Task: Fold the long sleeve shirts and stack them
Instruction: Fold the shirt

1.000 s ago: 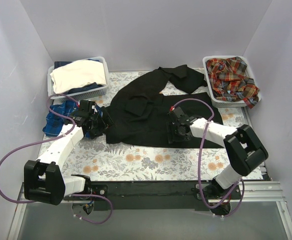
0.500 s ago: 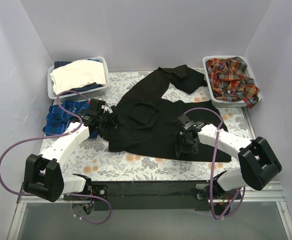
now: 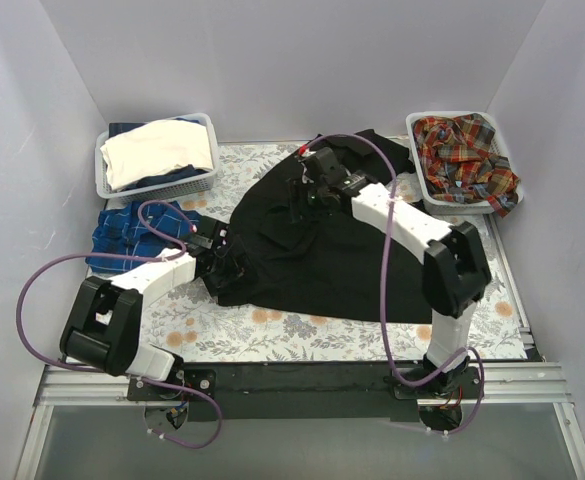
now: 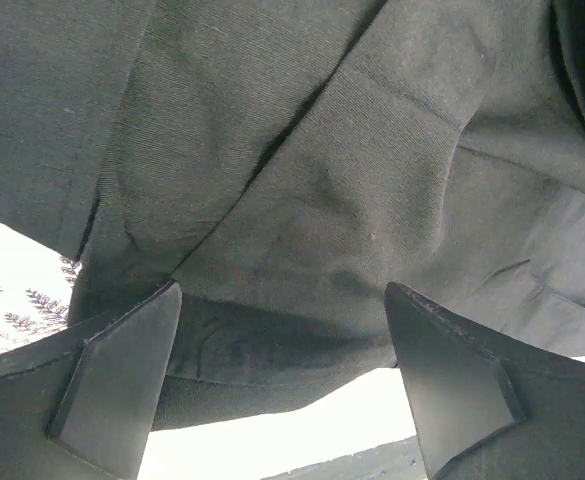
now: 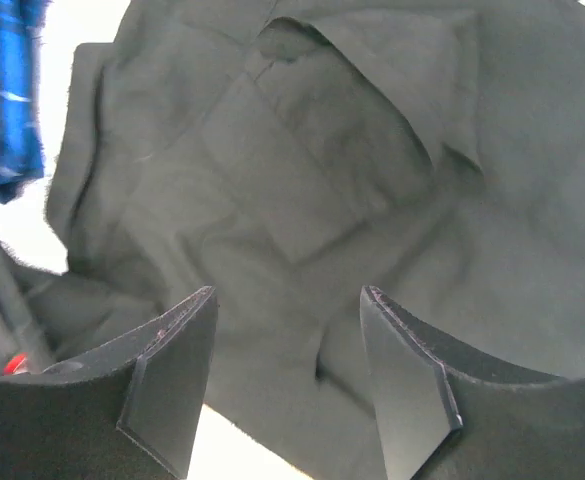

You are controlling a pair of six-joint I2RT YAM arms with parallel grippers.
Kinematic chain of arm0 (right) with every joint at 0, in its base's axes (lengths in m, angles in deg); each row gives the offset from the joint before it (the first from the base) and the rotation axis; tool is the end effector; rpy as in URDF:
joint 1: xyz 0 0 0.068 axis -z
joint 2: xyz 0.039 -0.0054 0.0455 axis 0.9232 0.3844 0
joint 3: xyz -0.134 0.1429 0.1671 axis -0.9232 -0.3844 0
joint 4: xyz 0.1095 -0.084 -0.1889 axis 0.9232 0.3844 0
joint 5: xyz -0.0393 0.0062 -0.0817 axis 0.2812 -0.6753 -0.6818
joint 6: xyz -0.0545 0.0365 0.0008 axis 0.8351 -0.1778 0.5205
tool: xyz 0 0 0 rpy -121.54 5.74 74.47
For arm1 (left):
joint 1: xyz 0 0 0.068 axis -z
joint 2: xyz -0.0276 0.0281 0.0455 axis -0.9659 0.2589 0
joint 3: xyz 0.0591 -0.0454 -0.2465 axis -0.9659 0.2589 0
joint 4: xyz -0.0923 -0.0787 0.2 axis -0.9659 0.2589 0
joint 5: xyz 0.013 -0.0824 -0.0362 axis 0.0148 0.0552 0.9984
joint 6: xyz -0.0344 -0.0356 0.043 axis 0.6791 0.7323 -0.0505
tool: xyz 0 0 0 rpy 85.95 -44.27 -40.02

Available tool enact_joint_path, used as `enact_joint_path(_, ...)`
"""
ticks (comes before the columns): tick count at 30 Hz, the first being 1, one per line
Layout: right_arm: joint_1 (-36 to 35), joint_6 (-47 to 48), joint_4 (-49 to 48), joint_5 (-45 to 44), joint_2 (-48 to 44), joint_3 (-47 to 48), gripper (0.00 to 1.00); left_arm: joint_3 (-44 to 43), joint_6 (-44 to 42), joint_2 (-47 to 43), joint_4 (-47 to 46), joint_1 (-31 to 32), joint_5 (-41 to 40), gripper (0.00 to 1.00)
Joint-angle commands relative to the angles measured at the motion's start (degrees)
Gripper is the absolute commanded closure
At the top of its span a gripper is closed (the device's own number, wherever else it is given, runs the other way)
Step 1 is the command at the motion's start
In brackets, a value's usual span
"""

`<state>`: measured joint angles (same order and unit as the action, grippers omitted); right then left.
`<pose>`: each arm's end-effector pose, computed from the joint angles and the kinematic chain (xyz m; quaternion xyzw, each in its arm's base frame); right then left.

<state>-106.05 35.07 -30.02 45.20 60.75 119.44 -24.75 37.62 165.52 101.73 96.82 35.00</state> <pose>0.3039 0.2437 0.2716 -0.1143 0.9143 0.2077 0.3284 0.2216 -0.0958 0.1534 -0.4985 0.8390 -0.2046 0.0759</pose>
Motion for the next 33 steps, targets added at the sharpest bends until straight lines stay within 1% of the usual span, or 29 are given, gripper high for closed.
enact_joint_path(1,-0.37,5.39,-0.38,3.75,8.43,8.89,0.34,4.64,1.05,2.51,1.86,0.32,-3.34,0.16)
enact_joint_path(4,-0.63,6.62,-0.21,4.36,13.27,12.51,0.34,6.83,2.28,1.20,3.79,0.32,-3.51,0.16)
enact_joint_path(6,-1.07,8.29,-0.21,4.45,15.64,13.48,0.34,8.24,2.63,-1.52,5.11,0.32,-3.86,0.16)
enact_joint_path(9,-2.74,11.80,-0.21,3.40,17.66,14.89,0.34,9.30,2.99,-5.04,7.66,0.32,-4.13,0.16)
enact_joint_path(12,-4.85,14.96,-0.21,1.65,18.64,15.33,0.33,8.61,4.13,-6.54,9.42,0.32,-2.02,0.17)
enact_joint_path(14,-6.87,16.37,-0.29,-0.20,19.60,15.86,0.32,8.16,4.74,-6.98,9.86,0.32,-0.53,0.17)
enact_joint_path(15,-8.00,17.77,-0.21,-3.16,19.96,16.12,0.32,7.90,4.83,-7.24,9.95,0.32,-0.61,0.17)
enact_joint_path(19,-11.44,20.86,-0.21,-9.06,23.03,18.58,0.30,6.67,4.22,-6.28,11.09,0.32,-1.31,0.17)
enact_joint_path(22,-11.80,20.07,0.93,-13.55,26.63,20.87,0.28,6.31,4.22,-6.81,11.44,0.32,-1.58,0.17)
enact_joint_path(24,-11.80,19.72,2.95,-14.53,29.27,24.99,0.27,6.22,4.31,-6.98,11.62,0.32,-1.49,0.17)
enact_joint_path(26,-11.80,19.72,4.54,-16.63,31.55,27.10,0.29,6.14,4.31,-7.07,11.62,0.32,-1.75,0.17)
enact_joint_path(28,-11.71,19.63,6.03,-19.08,32.53,28.69,0.37,6.14,4.22,-7.07,11.71,0.32,-1.84,0.17)
enact_joint_path(29,-11.62,19.20,6.82,-20.32,31.74,28.52,0.54,6.14,4.22,-7.07,11.88,0.32,-1.93,0.17)
enact_joint_path(30,-11.36,18.15,6.91,-21.99,30.34,27.91,0.90,6.40,4.30,-7.24,11.80,0.32,-2.10,0.17)
enact_joint_path(31,-11.36,17.79,7.00,-23.13,28.68,27.38,0.98,6.57,4.31,-7.16,11.71,0.32,-2.10,0.17)
enact_joint_path(33,-11.36,17.70,6.91,-24.80,24.90,26.68,0.99,6.49,4.31,-6.98,11.36,0.32,-2.10,0.17)
